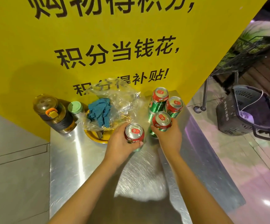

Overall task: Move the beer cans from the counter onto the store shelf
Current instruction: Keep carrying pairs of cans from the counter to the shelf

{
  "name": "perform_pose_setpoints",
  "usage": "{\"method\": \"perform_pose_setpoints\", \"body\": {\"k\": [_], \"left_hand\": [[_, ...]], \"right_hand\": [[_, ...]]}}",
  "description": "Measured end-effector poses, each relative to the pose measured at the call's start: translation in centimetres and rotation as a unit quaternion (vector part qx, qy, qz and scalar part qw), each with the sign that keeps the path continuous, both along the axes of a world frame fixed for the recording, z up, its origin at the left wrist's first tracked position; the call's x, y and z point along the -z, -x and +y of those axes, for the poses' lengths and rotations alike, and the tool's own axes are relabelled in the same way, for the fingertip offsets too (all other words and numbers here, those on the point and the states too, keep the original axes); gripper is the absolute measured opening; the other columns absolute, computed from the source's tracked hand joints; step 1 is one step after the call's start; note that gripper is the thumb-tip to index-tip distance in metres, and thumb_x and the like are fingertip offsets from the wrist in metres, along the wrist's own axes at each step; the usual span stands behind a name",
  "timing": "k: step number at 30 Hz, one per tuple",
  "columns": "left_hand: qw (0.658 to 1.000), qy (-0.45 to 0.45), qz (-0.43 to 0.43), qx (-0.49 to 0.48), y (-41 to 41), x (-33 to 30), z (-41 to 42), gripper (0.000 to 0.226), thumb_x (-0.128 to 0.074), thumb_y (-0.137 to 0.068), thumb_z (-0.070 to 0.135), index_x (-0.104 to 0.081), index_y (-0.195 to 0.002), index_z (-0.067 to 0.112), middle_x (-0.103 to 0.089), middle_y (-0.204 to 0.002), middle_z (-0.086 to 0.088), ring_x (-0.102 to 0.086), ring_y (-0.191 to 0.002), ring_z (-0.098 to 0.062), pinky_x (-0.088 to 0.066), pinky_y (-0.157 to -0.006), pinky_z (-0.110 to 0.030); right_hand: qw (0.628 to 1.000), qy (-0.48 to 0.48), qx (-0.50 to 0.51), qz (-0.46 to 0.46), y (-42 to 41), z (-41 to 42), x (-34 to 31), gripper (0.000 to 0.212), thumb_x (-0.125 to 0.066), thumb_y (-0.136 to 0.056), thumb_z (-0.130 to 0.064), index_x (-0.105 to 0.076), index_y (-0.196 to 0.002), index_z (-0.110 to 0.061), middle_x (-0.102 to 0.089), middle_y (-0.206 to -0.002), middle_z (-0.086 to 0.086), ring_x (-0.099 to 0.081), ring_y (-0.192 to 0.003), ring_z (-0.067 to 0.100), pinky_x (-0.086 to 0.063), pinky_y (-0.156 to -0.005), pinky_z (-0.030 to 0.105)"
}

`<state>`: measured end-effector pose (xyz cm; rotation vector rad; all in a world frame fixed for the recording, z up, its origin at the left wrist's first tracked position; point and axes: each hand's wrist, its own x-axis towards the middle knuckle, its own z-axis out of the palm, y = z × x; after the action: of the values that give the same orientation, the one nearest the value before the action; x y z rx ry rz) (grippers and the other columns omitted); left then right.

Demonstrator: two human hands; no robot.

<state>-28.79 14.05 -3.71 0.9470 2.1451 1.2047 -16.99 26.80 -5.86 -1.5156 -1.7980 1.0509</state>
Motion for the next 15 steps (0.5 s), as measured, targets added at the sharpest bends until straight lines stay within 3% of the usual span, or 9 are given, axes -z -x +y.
{"method": "perform_pose_setpoints", "body": {"k": [3, 7, 10, 12, 15], "left_hand": [[0.996, -0.036, -0.076, -0.021, -0.1, -1.2, -2.5, 0.061, -0.087, -0.058, 0.020, -0.057, -0.109, 0.032, -0.064, -0.105, 0.012, -0.061, -0.096, -0.003, -0.049, -0.080, -0.015], [0.987, -0.071, -0.138, -0.046, 0.2, -3.4, -7.6, 0.058, -0.085, -0.062, 0.012, -0.056, -0.109, 0.028, -0.064, -0.105, 0.008, -0.061, -0.089, 0.004, -0.046, -0.072, -0.007], [0.979, -0.096, -0.166, -0.062, 0.8, -4.9, -12.6, 0.058, -0.084, -0.063, 0.008, -0.056, -0.113, 0.019, -0.065, -0.103, 0.003, -0.061, -0.085, 0.003, -0.045, -0.069, -0.007], [0.974, -0.117, -0.179, -0.080, 1.4, -5.8, -16.2, 0.061, -0.085, -0.058, 0.016, -0.056, -0.112, 0.019, -0.066, -0.104, 0.001, -0.063, -0.087, 0.000, -0.047, -0.070, -0.010], [0.965, -0.146, -0.184, -0.115, 2.3, -7.3, -22.6, 0.067, -0.082, -0.046, 0.033, -0.057, -0.108, 0.022, -0.067, -0.100, 0.002, -0.064, -0.085, -0.001, -0.048, -0.069, -0.011]], "right_hand": [[0.999, 0.008, 0.003, 0.044, -1.1, -2.3, -1.5, 0.056, -0.086, -0.063, -0.021, -0.051, -0.107, -0.024, -0.061, -0.096, -0.013, -0.060, -0.085, 0.005, -0.039, -0.066, 0.007], [0.997, 0.009, -0.004, 0.082, -2.4, -6.4, -4.2, 0.058, -0.087, -0.062, -0.019, -0.050, -0.106, -0.023, -0.059, -0.093, -0.019, -0.058, -0.081, -0.006, -0.045, -0.067, 0.009], [0.993, 0.024, -0.039, 0.113, -2.5, -10.1, -6.4, 0.061, -0.087, -0.062, -0.014, -0.051, -0.111, -0.014, -0.062, -0.099, -0.008, -0.060, -0.088, -0.001, -0.047, -0.070, 0.011], [0.989, 0.032, -0.065, 0.132, -2.1, -12.9, -7.7, 0.062, -0.086, -0.061, -0.012, -0.052, -0.113, -0.011, -0.063, -0.103, -0.002, -0.063, -0.092, 0.006, -0.050, -0.072, 0.014], [0.980, 0.048, -0.106, 0.160, -1.0, -18.2, -9.4, 0.055, -0.085, -0.062, -0.006, -0.053, -0.106, -0.014, -0.065, -0.099, -0.002, -0.064, -0.082, -0.001, -0.050, -0.067, 0.010]]}}
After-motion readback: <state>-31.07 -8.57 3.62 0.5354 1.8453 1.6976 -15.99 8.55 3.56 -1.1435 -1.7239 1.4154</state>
